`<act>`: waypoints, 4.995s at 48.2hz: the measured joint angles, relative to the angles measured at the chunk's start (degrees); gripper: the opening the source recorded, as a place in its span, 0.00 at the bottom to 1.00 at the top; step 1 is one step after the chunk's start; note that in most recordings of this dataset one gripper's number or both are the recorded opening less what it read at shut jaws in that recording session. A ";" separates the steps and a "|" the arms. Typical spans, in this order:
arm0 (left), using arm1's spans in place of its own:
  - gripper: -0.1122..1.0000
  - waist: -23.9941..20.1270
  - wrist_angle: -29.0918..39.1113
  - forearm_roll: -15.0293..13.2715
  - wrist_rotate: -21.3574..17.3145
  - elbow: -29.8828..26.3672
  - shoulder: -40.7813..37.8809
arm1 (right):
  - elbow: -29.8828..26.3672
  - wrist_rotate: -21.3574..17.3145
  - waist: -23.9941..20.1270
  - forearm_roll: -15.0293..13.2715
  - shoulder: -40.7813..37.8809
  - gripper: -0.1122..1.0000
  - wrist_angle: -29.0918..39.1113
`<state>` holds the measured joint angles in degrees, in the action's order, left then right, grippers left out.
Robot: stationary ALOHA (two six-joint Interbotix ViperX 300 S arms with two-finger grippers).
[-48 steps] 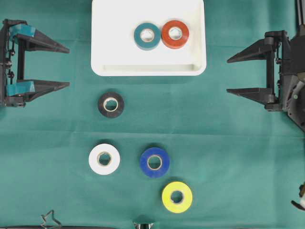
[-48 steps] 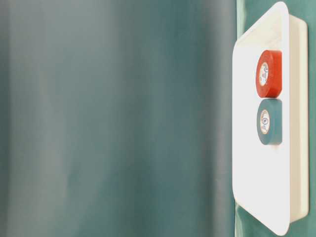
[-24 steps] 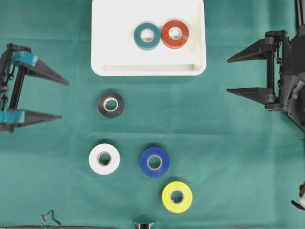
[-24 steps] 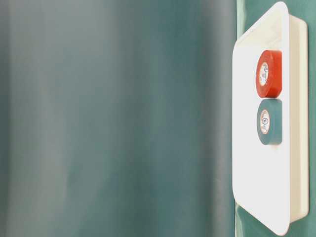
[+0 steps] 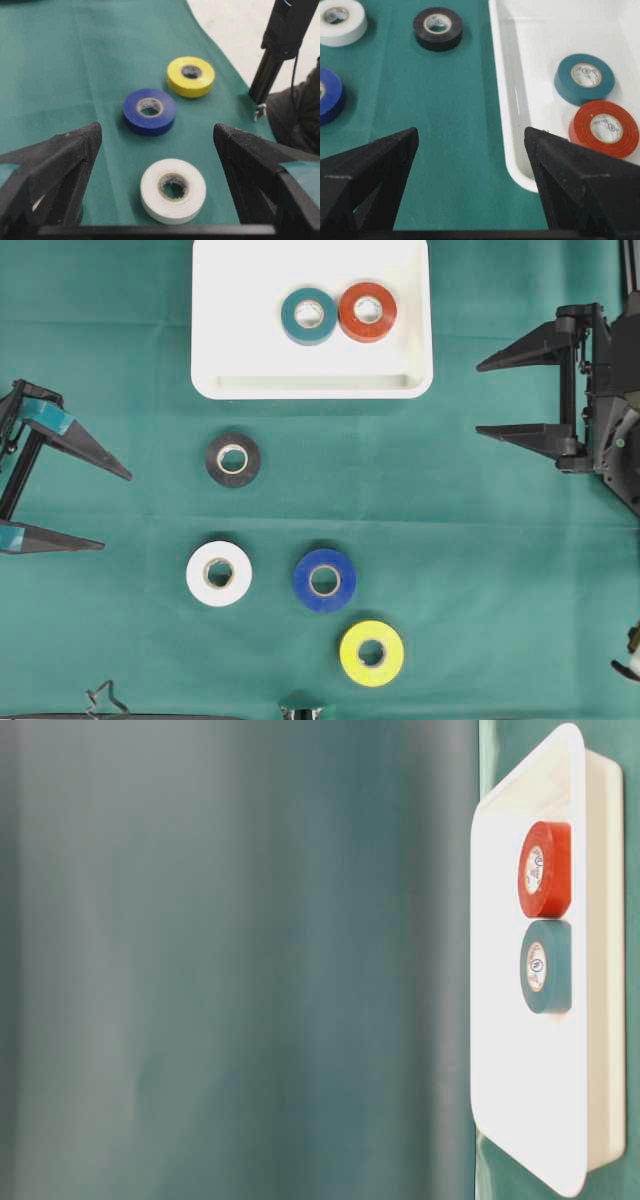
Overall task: Pick up the tape from a random location and place it into the white case.
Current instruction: 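Move the left gripper toward the white tape roll, then lower the left gripper into the white roll's hole and close it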
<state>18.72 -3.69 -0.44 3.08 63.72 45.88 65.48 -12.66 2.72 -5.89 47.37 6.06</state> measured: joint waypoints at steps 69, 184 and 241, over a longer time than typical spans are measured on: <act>0.98 -0.53 7.73 0.00 0.09 -20.04 -24.79 | -0.09 0.00 0.00 0.00 0.00 0.86 0.09; 0.98 -0.53 45.18 1.14 -2.11 -39.38 -39.55 | -0.44 0.00 -0.09 0.00 -0.26 0.86 0.44; 0.97 -0.09 26.89 1.14 -2.29 -31.11 -55.72 | -0.44 0.26 0.00 -0.26 -0.62 0.86 0.79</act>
<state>18.63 23.20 0.70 0.79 32.61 -9.84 65.04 -12.39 2.72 -6.15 46.76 6.86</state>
